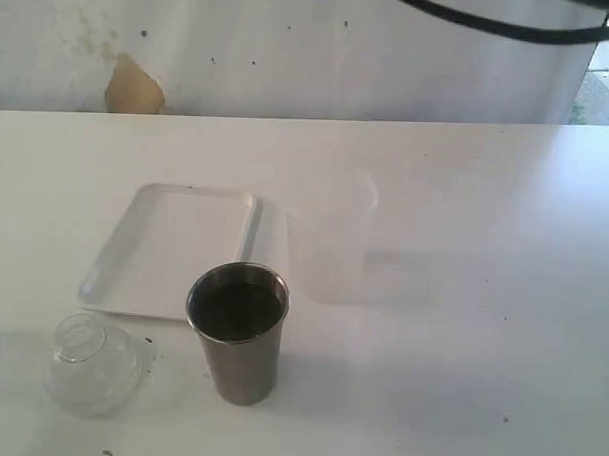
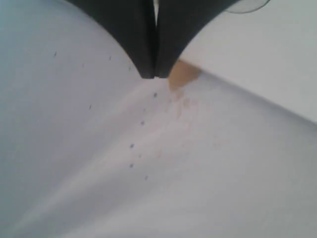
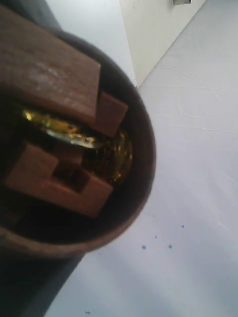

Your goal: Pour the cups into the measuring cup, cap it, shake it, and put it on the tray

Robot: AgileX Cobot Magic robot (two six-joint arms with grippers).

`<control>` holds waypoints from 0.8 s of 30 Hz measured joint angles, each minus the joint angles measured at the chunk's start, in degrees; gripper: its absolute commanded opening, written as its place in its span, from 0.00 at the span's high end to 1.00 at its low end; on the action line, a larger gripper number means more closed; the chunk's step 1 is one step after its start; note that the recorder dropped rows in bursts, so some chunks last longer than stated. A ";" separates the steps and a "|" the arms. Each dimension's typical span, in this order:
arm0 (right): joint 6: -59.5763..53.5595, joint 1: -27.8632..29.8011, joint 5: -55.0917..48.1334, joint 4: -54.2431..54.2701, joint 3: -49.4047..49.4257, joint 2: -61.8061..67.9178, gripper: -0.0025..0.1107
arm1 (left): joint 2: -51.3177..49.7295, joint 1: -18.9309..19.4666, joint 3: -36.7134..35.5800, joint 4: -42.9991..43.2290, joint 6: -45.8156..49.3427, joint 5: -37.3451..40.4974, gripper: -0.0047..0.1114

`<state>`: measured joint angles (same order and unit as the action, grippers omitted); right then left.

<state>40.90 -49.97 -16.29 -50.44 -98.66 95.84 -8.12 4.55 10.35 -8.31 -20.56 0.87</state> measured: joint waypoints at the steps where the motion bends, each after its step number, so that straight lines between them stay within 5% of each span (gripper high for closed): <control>1: -0.12 0.00 -0.12 0.00 0.00 -0.30 0.98 | -3.69 0.00 3.17 0.42 0.55 3.24 0.94; 3: -0.12 0.00 -0.69 0.00 0.00 -0.84 0.98 | -11.27 0.00 9.35 1.04 2.34 8.37 0.81; 6: -0.23 0.03 -3.58 0.64 0.66 -1.49 0.98 | -32.08 0.00 27.73 5.47 5.70 24.53 0.56; 10: -0.34 0.03 -4.93 2.46 1.10 -1.53 0.98 | -52.49 0.00 50.46 17.68 6.27 54.15 0.52; 12: -0.34 0.03 -5.03 3.36 1.10 -1.63 0.98 | -59.88 0.00 56.17 20.78 6.85 65.02 0.52; 19: -0.34 0.03 -5.60 4.79 1.10 -1.63 0.98 | -69.52 0.00 52.46 18.12 8.77 68.79 0.52; 24: -0.58 0.03 -5.60 4.99 1.10 -1.63 0.98 | -70.66 0.00 49.34 18.33 7.51 62.97 0.52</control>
<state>40.32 -49.93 -21.89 -45.44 -97.57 94.21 -78.79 4.55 59.69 10.03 -13.05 63.84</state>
